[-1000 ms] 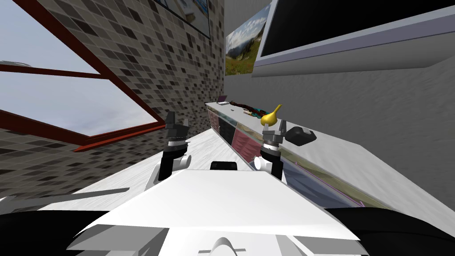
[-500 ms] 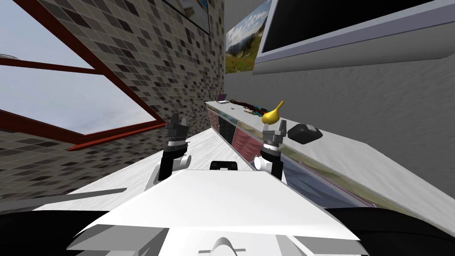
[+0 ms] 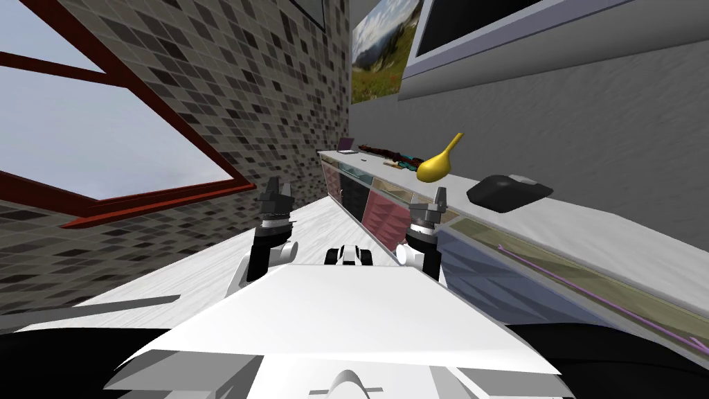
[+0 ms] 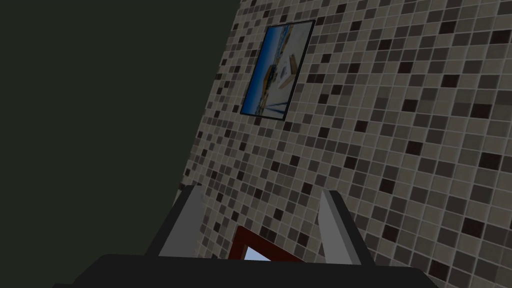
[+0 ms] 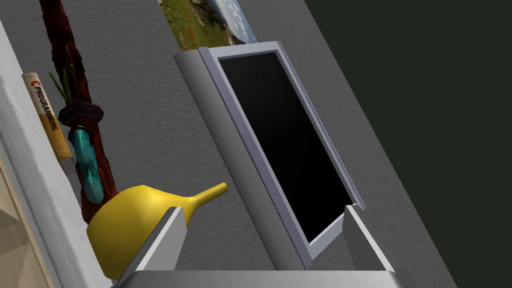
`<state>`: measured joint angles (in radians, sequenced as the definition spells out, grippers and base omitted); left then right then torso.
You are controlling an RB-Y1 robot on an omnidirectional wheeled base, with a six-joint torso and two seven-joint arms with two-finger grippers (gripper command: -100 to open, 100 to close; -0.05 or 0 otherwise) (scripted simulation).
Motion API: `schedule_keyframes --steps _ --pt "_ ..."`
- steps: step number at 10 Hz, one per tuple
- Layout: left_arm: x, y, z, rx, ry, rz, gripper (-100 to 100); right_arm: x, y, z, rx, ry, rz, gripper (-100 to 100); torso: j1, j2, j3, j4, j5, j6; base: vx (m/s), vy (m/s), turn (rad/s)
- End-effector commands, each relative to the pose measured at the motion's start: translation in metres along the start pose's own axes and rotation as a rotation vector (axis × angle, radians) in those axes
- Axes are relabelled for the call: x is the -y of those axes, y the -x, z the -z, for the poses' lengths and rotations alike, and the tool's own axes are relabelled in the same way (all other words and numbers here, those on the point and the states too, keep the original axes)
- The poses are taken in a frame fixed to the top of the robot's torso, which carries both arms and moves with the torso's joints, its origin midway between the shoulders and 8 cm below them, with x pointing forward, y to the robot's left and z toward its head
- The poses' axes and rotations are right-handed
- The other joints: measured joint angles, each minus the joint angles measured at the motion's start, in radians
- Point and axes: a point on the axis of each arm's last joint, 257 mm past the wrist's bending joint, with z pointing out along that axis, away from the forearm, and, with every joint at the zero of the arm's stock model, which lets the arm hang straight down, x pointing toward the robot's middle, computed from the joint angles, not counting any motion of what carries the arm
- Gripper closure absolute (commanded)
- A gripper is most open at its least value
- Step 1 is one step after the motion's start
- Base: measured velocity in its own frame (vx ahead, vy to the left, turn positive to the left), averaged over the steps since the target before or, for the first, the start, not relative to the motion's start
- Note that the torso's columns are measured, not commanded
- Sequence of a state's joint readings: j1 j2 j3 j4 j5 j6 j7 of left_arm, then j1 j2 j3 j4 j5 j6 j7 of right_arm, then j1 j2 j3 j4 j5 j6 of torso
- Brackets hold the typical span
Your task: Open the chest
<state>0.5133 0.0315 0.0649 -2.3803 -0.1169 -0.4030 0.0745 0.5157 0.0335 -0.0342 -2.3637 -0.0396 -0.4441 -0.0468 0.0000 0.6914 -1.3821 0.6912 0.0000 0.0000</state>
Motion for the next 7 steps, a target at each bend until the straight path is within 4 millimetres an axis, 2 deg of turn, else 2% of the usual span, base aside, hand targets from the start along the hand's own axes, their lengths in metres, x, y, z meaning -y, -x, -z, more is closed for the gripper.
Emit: schedule_keyframes --steps 1,7 --pt "0.0 0.0 0.0 0.0 0.001 0.0 0 0.004 -0.013 -0.001 -0.079 -0.009 0.066 -100 0.0 0.033 -0.069 0.033 0.0 0.0 0.025 0.02 -0.05" --pt "0.0 0.0 0.0 0.0 0.001 0.0 0 0.026 -0.046 0.002 -0.278 -0.017 0.387 -100 0.001 0.047 -0.094 0.047 0.0 0.0 0.055 0.053 -0.091"
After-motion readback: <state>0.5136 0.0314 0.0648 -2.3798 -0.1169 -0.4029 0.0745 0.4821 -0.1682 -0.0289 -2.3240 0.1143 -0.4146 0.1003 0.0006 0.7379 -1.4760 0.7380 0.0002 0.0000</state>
